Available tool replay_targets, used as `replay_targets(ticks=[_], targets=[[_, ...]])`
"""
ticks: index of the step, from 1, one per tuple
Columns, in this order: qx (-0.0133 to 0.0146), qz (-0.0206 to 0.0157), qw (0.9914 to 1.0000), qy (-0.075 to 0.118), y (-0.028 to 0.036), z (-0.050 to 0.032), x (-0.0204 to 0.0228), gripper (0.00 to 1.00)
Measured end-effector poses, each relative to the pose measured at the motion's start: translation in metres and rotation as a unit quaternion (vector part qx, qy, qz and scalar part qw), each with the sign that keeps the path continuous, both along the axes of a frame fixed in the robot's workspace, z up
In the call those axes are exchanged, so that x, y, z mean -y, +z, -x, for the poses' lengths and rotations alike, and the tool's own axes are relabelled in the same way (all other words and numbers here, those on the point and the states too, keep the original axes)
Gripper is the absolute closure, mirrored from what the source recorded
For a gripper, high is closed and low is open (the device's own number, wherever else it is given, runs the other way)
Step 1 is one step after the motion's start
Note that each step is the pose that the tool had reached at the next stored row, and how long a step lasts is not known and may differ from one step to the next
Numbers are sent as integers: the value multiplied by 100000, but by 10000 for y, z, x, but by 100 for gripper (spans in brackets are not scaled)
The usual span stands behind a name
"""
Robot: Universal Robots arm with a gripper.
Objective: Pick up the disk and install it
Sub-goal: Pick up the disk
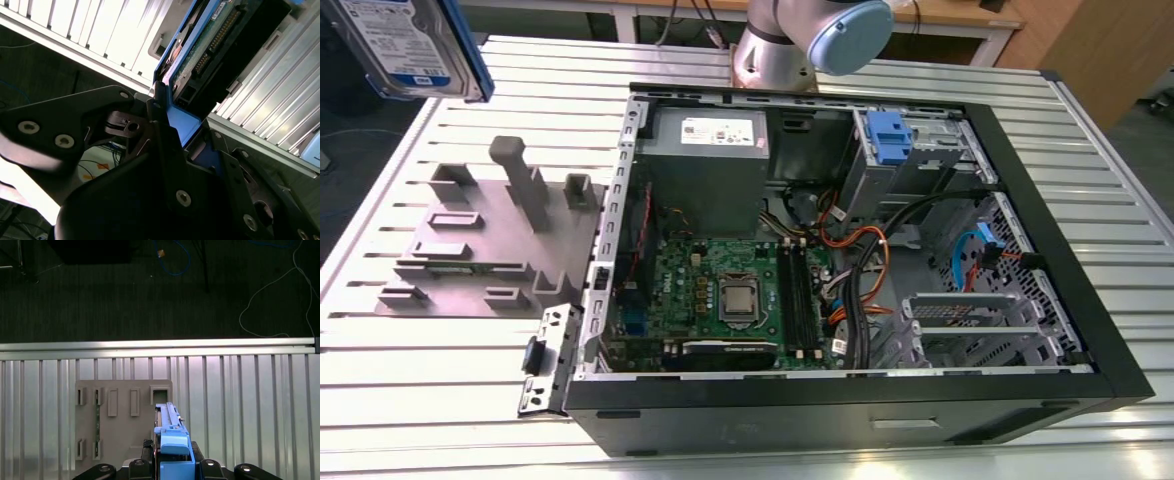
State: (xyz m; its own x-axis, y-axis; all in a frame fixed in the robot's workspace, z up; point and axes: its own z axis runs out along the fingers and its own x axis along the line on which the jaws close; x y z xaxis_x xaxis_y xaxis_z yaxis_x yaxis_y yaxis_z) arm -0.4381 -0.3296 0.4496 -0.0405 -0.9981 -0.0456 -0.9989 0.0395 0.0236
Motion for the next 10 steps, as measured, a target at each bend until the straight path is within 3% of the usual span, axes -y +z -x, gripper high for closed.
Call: replay_targets(ticks=[10], targets=[[3, -2, 100000, 1, 28, 0, 0, 63]])
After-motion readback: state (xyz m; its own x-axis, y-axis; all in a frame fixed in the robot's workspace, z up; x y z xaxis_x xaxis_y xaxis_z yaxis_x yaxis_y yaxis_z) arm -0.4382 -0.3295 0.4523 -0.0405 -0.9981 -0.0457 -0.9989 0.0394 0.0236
